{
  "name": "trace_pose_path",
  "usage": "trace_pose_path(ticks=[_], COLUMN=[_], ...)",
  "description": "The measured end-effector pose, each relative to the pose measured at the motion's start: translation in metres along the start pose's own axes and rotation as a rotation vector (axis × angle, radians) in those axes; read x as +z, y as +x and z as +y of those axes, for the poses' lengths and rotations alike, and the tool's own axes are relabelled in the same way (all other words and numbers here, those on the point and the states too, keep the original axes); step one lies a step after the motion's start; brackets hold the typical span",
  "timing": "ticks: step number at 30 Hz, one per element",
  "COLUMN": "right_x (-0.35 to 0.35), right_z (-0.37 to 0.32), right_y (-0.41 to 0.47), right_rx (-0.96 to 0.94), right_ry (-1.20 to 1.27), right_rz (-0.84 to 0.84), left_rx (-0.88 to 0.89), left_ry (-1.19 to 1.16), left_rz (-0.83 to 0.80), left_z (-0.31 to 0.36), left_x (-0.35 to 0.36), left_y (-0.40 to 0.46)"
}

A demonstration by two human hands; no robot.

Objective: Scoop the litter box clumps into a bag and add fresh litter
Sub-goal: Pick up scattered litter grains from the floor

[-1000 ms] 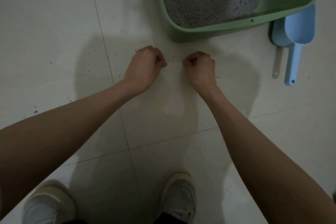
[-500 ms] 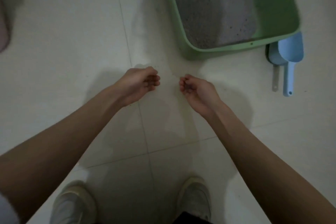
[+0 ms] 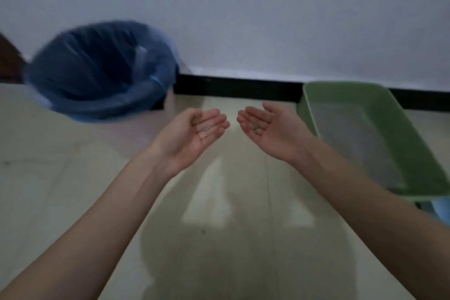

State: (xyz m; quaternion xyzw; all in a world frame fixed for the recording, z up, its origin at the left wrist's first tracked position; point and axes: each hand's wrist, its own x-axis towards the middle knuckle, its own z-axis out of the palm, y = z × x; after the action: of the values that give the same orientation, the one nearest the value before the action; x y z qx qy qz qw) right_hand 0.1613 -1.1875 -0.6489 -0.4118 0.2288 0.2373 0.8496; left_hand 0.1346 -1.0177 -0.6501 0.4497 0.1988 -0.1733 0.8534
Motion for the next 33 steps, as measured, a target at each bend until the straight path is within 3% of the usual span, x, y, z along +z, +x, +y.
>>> trace_pose_path(ticks=[7, 14, 21, 25, 29, 33], right_x=[0.175, 0.247, 0.237, 0.211, 0.169, 0.099], right_z=[-0.009, 0.008, 0.012, 0.008, 0.016, 0.049], right_y=[0.024, 0.045, 0.048, 0.040, 0.025, 0.014], right_rx=[-0.033, 0.029, -0.007, -0.067, -0.187, -0.262], right_ry=[-0.106, -0.440, -0.422, -0.441, -0.539, -0.700], right_rz=[-0.245, -0.342, -0.317, -0.288, -0.135, -0.011], left_rx=[0.312, 0.299, 0.265, 0.439, 0.643, 0.669], left_ry=[-0.085, 0.116, 0.301, 0.584, 0.678, 0.775], left_rz=[0.190, 0.294, 0.286, 0.394, 0.329, 0.272], left_z=[0.146, 0.179, 0.173, 0.159, 0.120, 0.037], left_x=[-0.064, -0.098, -0.100, -0.088, -0.073, -0.075], left_y=[-0.023, -0.008, -0.004, -0.009, -0.025, -0.029])
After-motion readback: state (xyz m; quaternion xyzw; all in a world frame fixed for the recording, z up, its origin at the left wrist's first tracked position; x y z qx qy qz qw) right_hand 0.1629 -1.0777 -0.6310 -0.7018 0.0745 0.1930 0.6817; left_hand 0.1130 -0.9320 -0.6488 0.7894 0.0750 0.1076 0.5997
